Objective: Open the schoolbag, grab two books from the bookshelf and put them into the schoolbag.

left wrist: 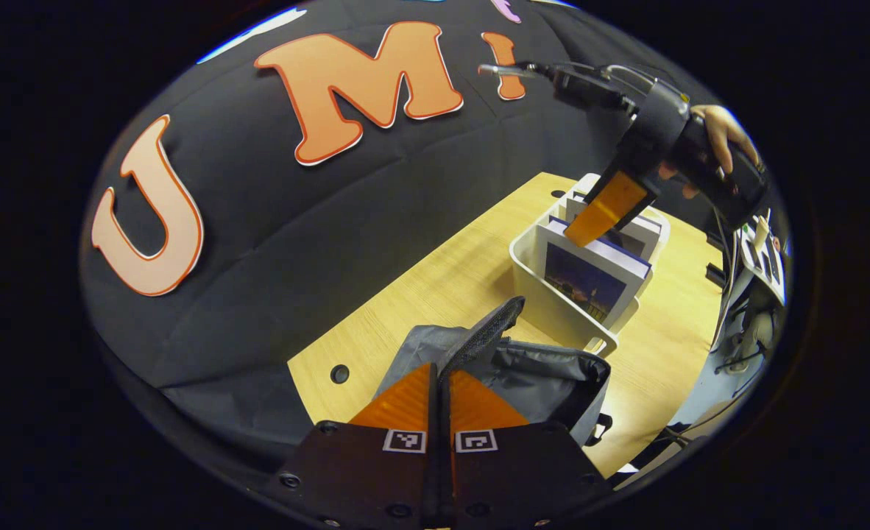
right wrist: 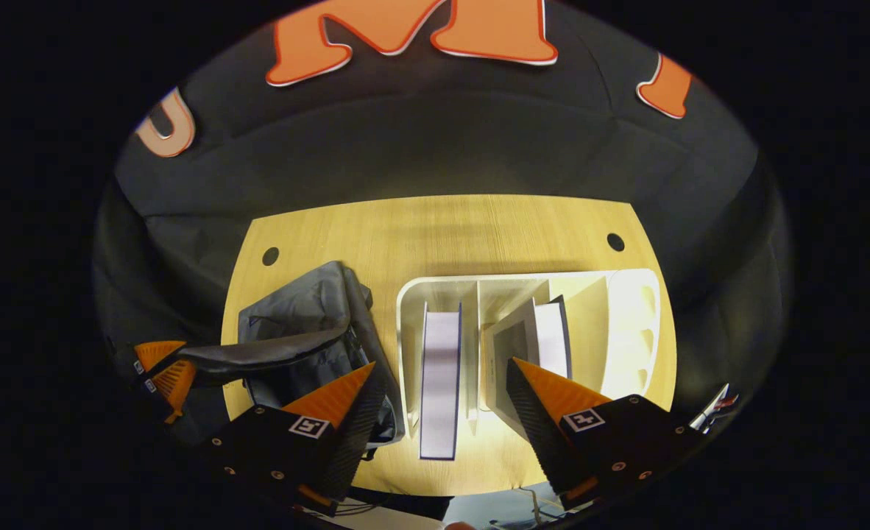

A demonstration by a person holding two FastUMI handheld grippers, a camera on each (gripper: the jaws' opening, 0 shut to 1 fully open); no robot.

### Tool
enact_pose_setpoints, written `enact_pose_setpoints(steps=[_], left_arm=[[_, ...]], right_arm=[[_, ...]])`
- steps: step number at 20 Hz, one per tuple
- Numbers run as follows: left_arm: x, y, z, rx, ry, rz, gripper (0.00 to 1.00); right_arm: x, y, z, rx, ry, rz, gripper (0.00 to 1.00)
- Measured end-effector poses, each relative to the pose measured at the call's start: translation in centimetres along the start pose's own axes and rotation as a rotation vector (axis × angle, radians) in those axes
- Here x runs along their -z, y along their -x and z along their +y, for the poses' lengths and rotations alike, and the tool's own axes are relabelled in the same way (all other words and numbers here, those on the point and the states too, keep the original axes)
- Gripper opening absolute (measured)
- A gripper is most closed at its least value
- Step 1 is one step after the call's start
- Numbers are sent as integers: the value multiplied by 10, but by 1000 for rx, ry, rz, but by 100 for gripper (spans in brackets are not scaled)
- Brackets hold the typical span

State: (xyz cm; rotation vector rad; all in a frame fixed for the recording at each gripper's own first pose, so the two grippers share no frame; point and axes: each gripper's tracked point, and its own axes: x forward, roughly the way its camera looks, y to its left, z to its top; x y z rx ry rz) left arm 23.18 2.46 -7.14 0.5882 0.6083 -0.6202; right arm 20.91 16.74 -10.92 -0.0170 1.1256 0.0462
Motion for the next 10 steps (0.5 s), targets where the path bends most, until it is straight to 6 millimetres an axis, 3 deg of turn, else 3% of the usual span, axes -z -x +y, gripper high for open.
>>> enact_pose_setpoints(steps=[4, 6, 10], left_arm=[[-3, -3, 0, 13, 12, 5, 1], [-5, -2, -1, 15, 7, 7, 1], [-4, -7, -2, 19, 7, 15, 1]], right_arm=[[13, -30, 1, 4, -31, 73, 99], [15, -42, 0, 12, -33, 87, 93], [22, -58, -4, 35, -37, 110, 66]])
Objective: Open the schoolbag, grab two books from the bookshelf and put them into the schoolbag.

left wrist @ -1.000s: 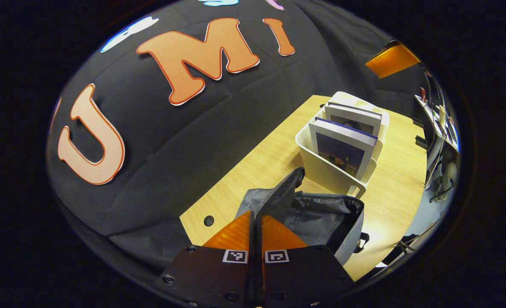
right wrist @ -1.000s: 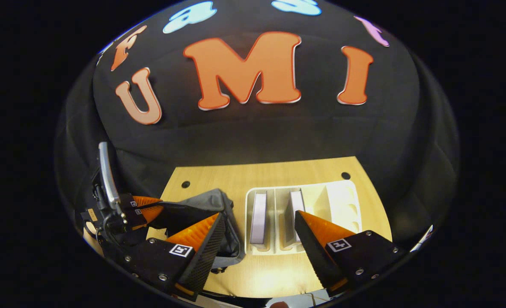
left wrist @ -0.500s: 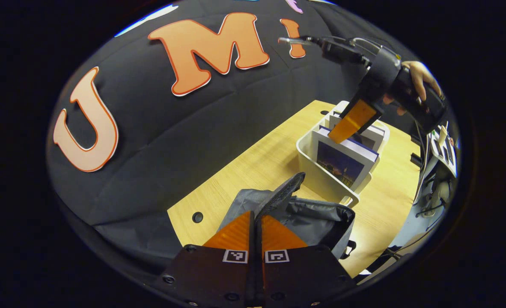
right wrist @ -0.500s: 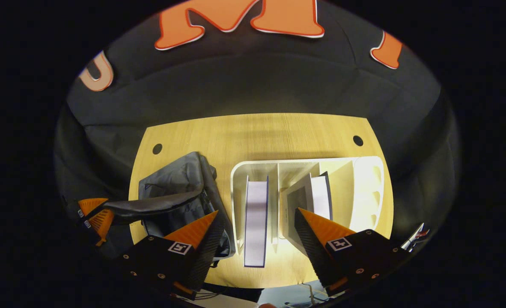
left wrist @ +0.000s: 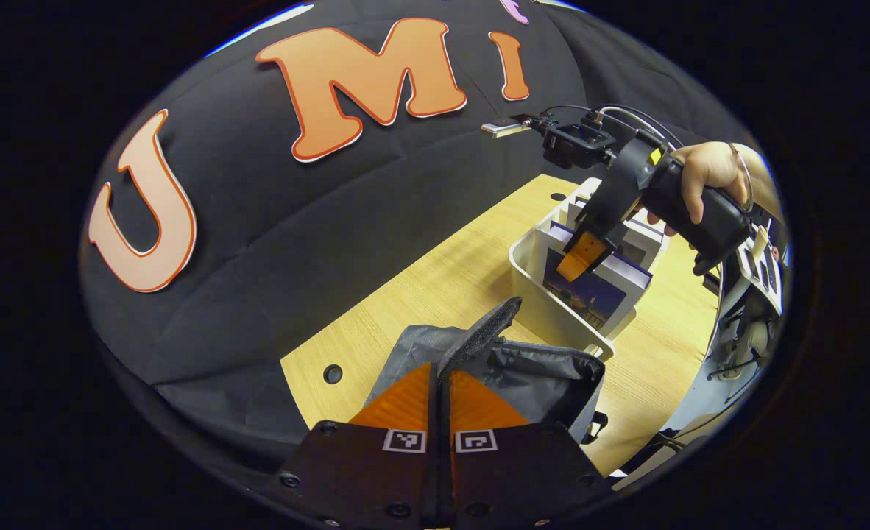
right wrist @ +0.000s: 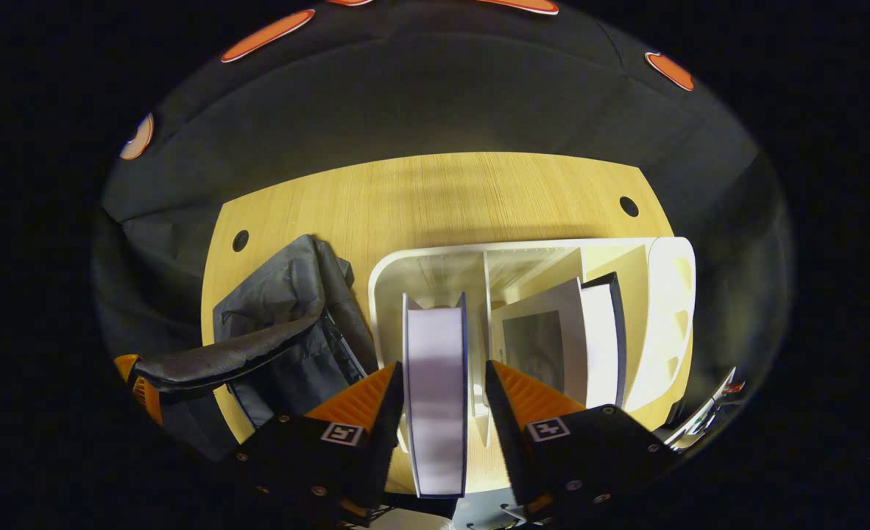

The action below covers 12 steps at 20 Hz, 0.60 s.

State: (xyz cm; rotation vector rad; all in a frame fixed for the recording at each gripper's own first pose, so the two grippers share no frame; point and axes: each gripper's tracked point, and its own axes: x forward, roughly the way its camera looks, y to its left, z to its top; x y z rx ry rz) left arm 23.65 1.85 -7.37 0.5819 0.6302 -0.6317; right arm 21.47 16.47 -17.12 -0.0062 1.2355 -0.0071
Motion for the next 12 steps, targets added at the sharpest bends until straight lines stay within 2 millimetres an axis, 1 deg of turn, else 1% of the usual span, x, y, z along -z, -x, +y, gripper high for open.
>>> enact_pose_setpoints(steps=[1, 2, 3, 6, 9, 10, 11, 12], left_arm=[[1, -1, 1, 1, 1, -1, 1], [2, -1, -1, 5, 1, 1, 1], [2, -1, -2, 8, 2, 2, 1], [2, -4, -1, 14, 6, 6, 1], [3, -2, -3, 11, -11, 2, 0], [3, -1, -5, 12, -18, 0, 0], [3, -2, -5, 11, -24, -2, 0], [3, -2, -5, 9, -26, -4, 1]], right_arm=[[0, 0, 2, -7, -16, 2, 48], [-2, 0, 1, -3, -17, 0, 39], [-1, 1, -1, 8, -9, -3, 37], [-1, 10, 2, 10, -5, -11, 35], [-6, 30, 3, -5, -38, -36, 33], [-9, 39, 1, -1, -44, -46, 24], [-11, 51, -3, 8, -47, -57, 43], [-13, 62, -5, 19, -49, -69, 33]])
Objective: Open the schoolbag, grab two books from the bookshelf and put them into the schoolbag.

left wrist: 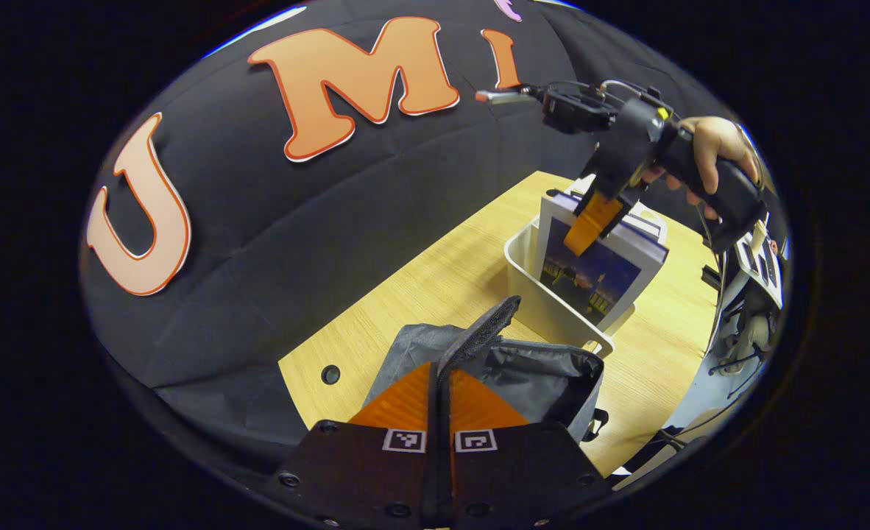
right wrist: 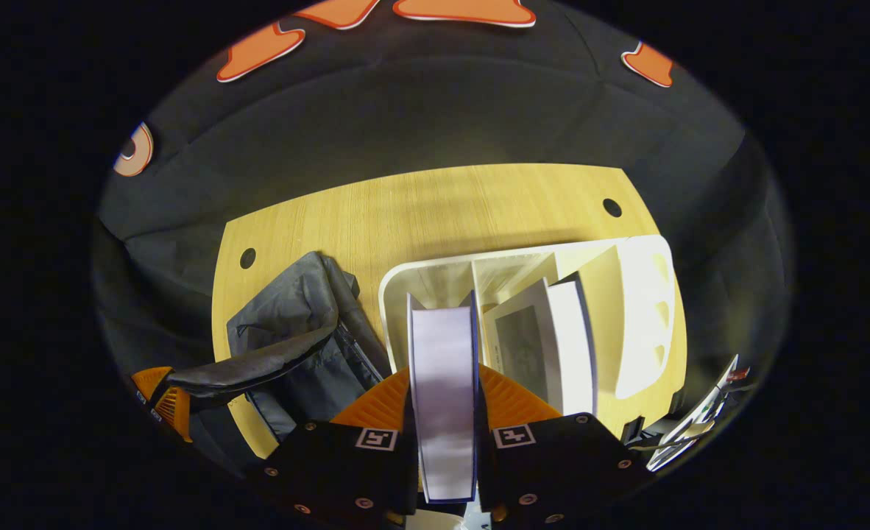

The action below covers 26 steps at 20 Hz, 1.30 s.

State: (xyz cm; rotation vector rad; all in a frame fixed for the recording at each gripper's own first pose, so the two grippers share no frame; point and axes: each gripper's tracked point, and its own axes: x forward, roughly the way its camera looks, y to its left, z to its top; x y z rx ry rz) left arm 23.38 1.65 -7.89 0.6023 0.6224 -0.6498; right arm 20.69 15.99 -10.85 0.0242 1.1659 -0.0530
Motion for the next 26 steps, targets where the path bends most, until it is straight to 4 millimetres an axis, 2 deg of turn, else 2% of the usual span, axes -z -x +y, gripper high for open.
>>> enact_pose_setpoints(steps=[4, 7, 9, 13, 15, 17, 21, 26], left_arm=[[0, -2, -2, 5, -7, -7, 1], [2, 0, -1, 10, -8, -12, 0], [5, 2, 4, 6, -11, -12, 1], [6, 3, 4, 8, -4, -17, 1], [5, 3, 5, 9, -8, -20, 1], [4, 2, 7, 6, -12, -20, 1], [-5, 3, 12, -11, -7, -37, 0], [-3, 3, 16, -27, 5, -36, 1]], right_arm=[[-20, 57, 1, -4, 3, -79, 32], [-34, 100, 10, -106, -80, -147, 32], [-31, 123, 4, -160, -136, -177, 32], [3, 147, -13, -282, -301, -227, 32], [26, 149, -17, -380, -413, -262, 31], [58, 140, -19, -468, -539, -263, 31], [106, 118, 4, -700, -775, -259, 31], [160, 86, 7, -786, -995, -298, 31]])
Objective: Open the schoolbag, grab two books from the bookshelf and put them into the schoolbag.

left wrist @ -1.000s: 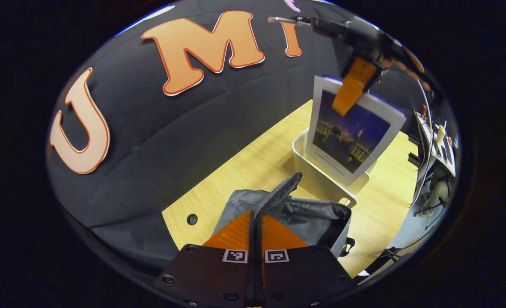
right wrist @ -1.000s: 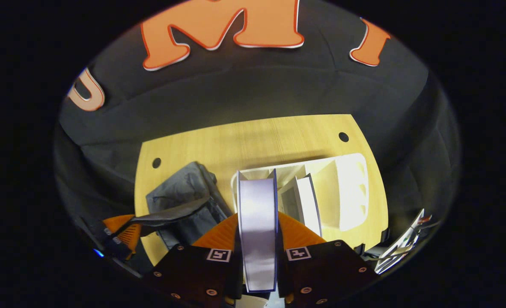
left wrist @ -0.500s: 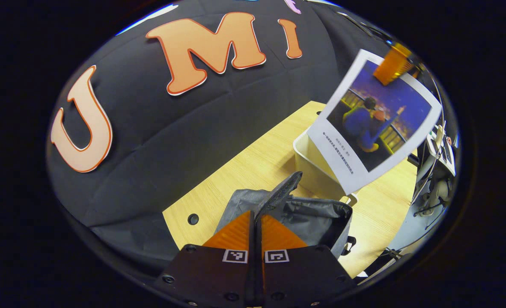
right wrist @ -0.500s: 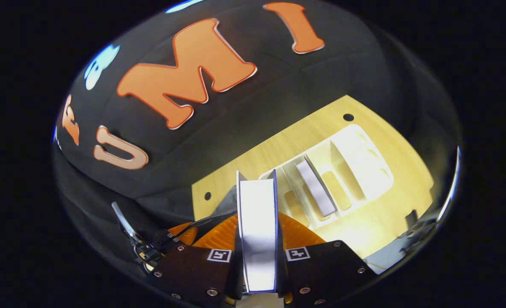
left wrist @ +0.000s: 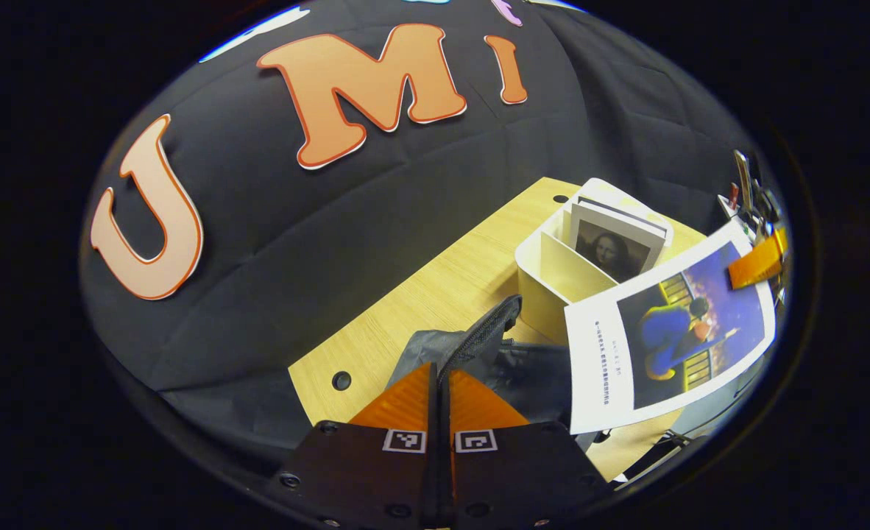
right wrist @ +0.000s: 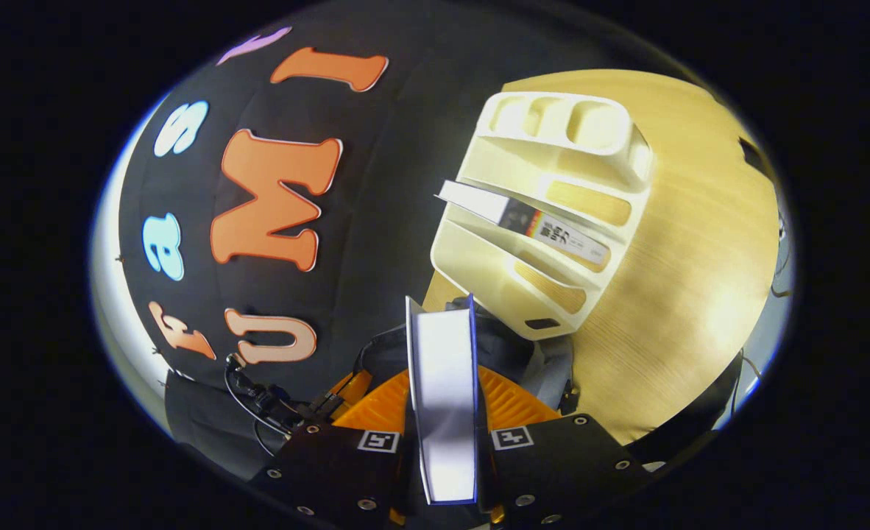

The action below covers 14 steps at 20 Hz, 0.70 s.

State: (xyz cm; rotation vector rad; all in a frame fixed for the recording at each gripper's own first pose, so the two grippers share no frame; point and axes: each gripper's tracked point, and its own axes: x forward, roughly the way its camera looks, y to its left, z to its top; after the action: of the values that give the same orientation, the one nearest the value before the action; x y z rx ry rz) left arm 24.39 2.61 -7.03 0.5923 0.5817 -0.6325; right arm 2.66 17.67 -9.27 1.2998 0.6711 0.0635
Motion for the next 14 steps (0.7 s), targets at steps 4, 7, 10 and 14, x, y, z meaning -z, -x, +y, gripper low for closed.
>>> enact_pose_setpoints(steps=[4, 7, 10, 14], left_arm=[[-5, 3, -4, -5, 9, -18, 1], [-5, 6, -7, 0, 1, -10, 1], [-8, 6, -8, -3, -12, -9, 1], [-9, 7, -11, 2, -17, -9, 1]], right_arm=[[34, -25, -28, -37, -17, -1, 31], [49, -54, -42, -34, -71, -9, 31], [59, -87, -49, -35, -131, -15, 31], [64, -128, -46, -15, -141, -22, 31]])
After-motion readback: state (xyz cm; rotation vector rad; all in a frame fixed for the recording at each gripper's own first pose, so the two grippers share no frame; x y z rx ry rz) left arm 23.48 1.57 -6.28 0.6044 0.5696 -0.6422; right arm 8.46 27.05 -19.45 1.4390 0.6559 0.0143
